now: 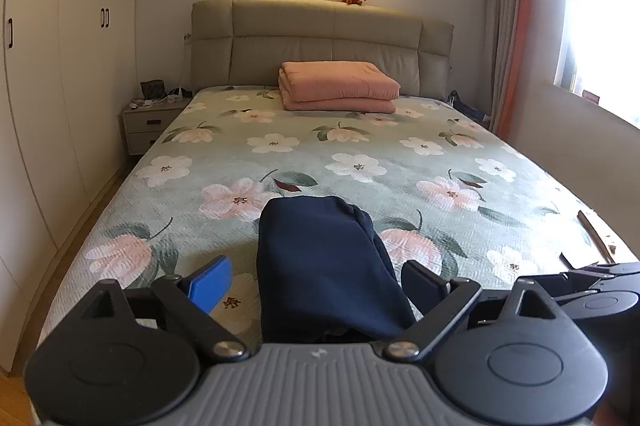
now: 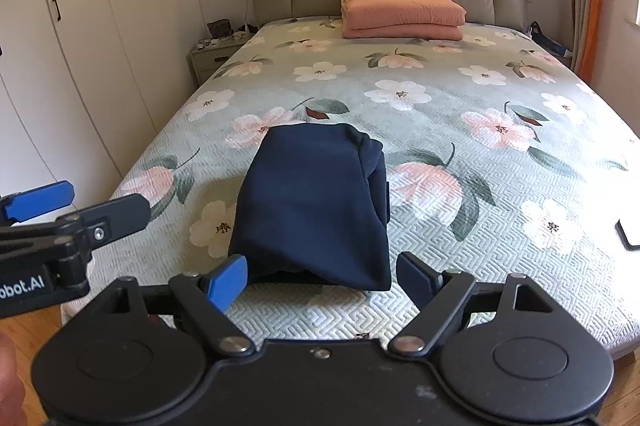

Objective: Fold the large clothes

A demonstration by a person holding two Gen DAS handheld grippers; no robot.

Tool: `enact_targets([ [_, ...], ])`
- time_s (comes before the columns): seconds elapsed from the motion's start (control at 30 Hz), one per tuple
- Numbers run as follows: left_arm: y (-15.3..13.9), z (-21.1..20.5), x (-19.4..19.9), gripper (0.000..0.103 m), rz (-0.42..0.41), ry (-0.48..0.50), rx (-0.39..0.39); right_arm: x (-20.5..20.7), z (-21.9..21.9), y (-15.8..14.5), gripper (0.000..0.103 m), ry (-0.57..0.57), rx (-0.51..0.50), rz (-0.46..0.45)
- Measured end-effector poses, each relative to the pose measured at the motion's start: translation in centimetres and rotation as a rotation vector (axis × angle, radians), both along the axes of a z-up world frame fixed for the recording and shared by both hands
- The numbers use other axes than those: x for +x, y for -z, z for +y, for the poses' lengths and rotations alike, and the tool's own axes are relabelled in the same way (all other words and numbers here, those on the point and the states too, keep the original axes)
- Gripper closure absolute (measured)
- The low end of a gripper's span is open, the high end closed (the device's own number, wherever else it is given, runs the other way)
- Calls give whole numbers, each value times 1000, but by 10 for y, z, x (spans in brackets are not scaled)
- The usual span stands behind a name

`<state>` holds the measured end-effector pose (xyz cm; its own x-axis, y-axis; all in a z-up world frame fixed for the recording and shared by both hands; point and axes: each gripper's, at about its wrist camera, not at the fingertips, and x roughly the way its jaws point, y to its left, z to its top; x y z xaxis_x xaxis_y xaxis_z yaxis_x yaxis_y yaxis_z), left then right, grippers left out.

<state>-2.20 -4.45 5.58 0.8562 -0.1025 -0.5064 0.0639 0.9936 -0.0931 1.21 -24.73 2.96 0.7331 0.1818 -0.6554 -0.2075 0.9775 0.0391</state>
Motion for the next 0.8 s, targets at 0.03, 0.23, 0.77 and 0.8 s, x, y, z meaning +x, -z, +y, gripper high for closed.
enact_targets([
  [0.03,0,0,0,10,0,-1,6,0,1,0,6,0,-4,0],
  [0.23,3,5,3,10,18,-33,8,1,4,2,6,-4,-17,-5],
  [0.77,10,23,11,11,39,-95,26,12,0,13,6,15,-46,18],
  [0.8,11,23,12,11,40,-95,25,13,-1,14,6,18,-46,20],
])
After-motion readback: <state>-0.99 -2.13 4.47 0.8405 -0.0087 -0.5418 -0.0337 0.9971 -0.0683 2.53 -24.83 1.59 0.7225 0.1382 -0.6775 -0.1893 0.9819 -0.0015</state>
